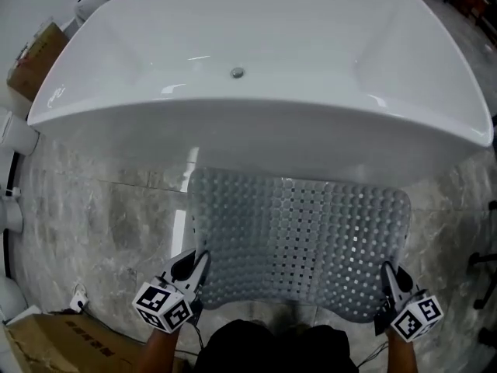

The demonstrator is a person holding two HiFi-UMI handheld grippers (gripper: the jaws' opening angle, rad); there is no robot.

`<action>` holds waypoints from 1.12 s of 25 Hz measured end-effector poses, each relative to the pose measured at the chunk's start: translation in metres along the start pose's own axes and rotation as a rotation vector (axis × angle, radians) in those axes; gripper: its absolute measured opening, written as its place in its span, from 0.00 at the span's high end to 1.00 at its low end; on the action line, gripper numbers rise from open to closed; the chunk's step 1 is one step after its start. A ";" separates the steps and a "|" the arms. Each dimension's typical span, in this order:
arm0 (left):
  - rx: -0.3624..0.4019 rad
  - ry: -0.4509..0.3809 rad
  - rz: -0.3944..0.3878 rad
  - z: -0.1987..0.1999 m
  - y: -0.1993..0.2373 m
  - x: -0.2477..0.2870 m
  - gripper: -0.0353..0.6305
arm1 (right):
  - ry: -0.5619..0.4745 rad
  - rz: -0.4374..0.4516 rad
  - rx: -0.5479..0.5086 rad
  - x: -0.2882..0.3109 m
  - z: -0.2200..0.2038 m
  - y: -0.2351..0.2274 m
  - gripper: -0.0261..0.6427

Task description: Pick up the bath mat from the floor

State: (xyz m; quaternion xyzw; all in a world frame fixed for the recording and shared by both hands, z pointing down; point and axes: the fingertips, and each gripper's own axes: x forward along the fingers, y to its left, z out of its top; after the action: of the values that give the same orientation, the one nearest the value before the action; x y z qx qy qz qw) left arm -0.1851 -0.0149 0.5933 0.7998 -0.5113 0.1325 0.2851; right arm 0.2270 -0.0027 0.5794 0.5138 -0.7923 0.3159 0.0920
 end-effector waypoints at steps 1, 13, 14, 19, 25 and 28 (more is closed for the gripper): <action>0.000 -0.004 0.003 0.016 -0.006 -0.010 0.87 | 0.000 0.004 -0.005 -0.006 0.015 0.009 0.90; -0.009 -0.086 0.068 0.181 -0.044 -0.140 0.87 | -0.054 0.051 -0.032 -0.082 0.176 0.109 0.90; -0.009 -0.097 0.072 0.193 -0.046 -0.151 0.87 | -0.061 0.054 -0.032 -0.089 0.189 0.117 0.90; 0.006 -0.141 0.086 0.263 -0.067 -0.204 0.87 | -0.100 0.079 -0.032 -0.130 0.257 0.153 0.90; 0.046 -0.181 0.115 0.348 -0.096 -0.257 0.87 | -0.149 0.096 -0.053 -0.180 0.326 0.189 0.90; 0.058 -0.210 0.108 0.375 -0.110 -0.281 0.87 | -0.176 0.097 -0.054 -0.204 0.349 0.203 0.90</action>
State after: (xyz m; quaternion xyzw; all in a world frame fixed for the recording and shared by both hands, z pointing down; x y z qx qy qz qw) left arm -0.2407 0.0062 0.1159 0.7884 -0.5768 0.0780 0.1990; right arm 0.2049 -0.0012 0.1276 0.4980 -0.8295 0.2521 0.0206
